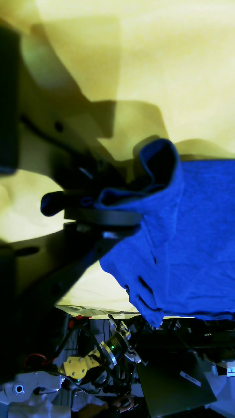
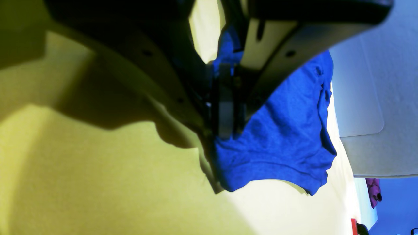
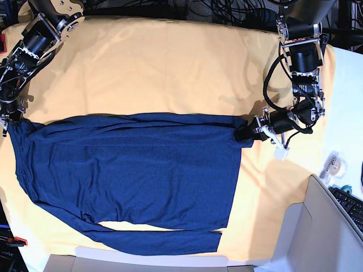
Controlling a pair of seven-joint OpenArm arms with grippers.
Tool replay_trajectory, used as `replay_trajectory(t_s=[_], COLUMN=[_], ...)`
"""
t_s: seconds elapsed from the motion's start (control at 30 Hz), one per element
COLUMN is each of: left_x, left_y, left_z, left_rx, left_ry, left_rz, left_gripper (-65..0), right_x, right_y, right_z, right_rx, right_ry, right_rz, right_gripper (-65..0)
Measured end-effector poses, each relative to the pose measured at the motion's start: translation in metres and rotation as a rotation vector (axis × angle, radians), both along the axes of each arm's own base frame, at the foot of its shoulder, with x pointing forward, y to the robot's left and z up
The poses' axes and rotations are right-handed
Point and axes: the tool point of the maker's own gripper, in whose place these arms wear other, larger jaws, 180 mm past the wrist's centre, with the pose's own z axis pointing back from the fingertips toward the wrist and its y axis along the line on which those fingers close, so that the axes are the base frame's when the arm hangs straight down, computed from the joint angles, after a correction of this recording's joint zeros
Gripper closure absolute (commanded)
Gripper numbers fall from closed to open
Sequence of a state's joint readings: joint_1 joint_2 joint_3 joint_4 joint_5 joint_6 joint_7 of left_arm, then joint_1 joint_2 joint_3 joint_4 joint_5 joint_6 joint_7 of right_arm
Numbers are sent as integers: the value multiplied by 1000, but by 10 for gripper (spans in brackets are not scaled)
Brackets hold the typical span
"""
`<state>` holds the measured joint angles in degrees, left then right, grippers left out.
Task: Fold the T-shirt properly
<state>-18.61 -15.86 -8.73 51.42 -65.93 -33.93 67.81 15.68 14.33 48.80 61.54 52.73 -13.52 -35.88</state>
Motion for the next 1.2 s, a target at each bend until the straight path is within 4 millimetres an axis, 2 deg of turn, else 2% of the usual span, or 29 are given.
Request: replay_trajectory(t_s=[0.17, 0.4, 0.47, 0.57, 0.73, 0.87, 1.07, 1.2], left_x=[-2, -33, -38, -43, -69, -83, -103, -119], left_y=[1, 19, 25, 30, 44, 58, 72, 86], left_z=[-1, -1, 3, 7, -7, -13, 1, 2], left_rx=[2, 114, 142, 166, 203, 234, 287, 323], left_ry=[0, -20, -35, -54, -5, 26, -14, -6], left_rz=[1, -48, -53, -60, -70, -72, -63, -37], left_gripper=[0, 0, 0, 0, 0, 0, 0, 0], right_x=[-2, -13, -21, -35, -54, -78, -106, -134], right_y=[4, 31, 32, 23, 19, 22, 9, 17], right_z=[-2, 4, 7, 19, 39, 27, 29, 13], right_rx=[5, 27, 8, -56, -142, -109, -111, -54], right_ry=[0, -12, -4, 6, 3, 31, 53, 98], right_rz=[23, 89, 101, 93, 114, 125, 144, 161], right_gripper=[0, 0, 0, 0, 0, 0, 0, 0])
